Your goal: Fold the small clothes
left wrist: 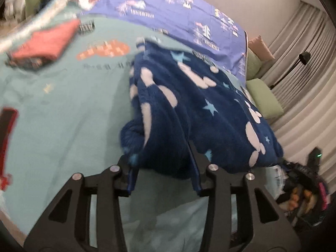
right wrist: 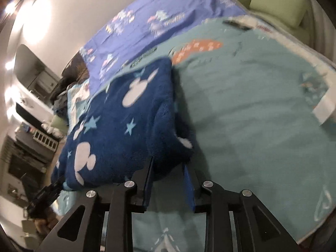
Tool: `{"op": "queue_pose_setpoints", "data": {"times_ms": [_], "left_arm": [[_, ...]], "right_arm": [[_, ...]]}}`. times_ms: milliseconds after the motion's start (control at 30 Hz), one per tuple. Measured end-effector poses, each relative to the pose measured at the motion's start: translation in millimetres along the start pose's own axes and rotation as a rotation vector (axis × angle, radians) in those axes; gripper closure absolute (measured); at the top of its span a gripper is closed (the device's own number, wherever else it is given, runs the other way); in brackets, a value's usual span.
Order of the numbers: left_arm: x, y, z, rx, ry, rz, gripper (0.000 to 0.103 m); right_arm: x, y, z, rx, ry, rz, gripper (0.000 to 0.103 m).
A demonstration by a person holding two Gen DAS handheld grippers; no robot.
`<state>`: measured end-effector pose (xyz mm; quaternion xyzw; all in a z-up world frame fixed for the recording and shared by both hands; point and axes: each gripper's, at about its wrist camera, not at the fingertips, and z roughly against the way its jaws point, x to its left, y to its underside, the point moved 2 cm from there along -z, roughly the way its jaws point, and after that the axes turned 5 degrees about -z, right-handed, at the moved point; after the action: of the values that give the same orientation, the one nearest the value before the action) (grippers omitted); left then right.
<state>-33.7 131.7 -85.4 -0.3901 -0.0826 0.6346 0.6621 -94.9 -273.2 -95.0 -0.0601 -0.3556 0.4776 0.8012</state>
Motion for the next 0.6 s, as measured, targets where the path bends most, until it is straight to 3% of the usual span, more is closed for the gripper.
{"op": "queue_pose_setpoints", "data": {"times_ms": [100, 133, 233, 267, 333, 400, 433, 500, 567, 600], "left_arm": [[-3, -6, 18, -0.044, -0.065, -0.018, 0.057], [-3, -9, 27, -0.077, -0.101, -0.019, 0.057], [-6, -20, 53, -0.203, -0.231, -0.062, 0.056], [-8, -26, 62, -0.240, -0.243, -0.086, 0.056], [-19, -38, 67, -0.273, -0.198, -0.128, 0.056], [-32, -49, 59, -0.283, -0.095, -0.161, 0.055], [-39, -53, 45, -0.266, -0.029, -0.173, 0.054], [-41, -52, 17, -0.202, -0.004, -0.161, 0.053], [-27, -43, -26, -0.076, -0.098, -0.127, 0.053], [-16, -36, -45, -0.008, -0.164, -0.113, 0.053]], "right_arm": [[18, -9, 16, -0.125, 0.167, 0.104, 0.075], [21, -10, 23, -0.157, 0.184, 0.121, 0.074], [24, -19, 35, -0.213, 0.109, 0.110, 0.070], [30, -24, 35, -0.214, 0.056, 0.113, 0.068], [43, -31, 25, -0.185, -0.018, 0.152, 0.068], [60, -34, 0, -0.124, -0.078, 0.207, 0.068], [63, -35, -10, -0.099, -0.089, 0.214, 0.068], [57, -32, -38, -0.024, -0.062, 0.179, 0.068], [34, -25, -61, 0.039, 0.014, 0.118, 0.068], [18, -20, -70, 0.070, -0.004, 0.071, 0.069]]}}
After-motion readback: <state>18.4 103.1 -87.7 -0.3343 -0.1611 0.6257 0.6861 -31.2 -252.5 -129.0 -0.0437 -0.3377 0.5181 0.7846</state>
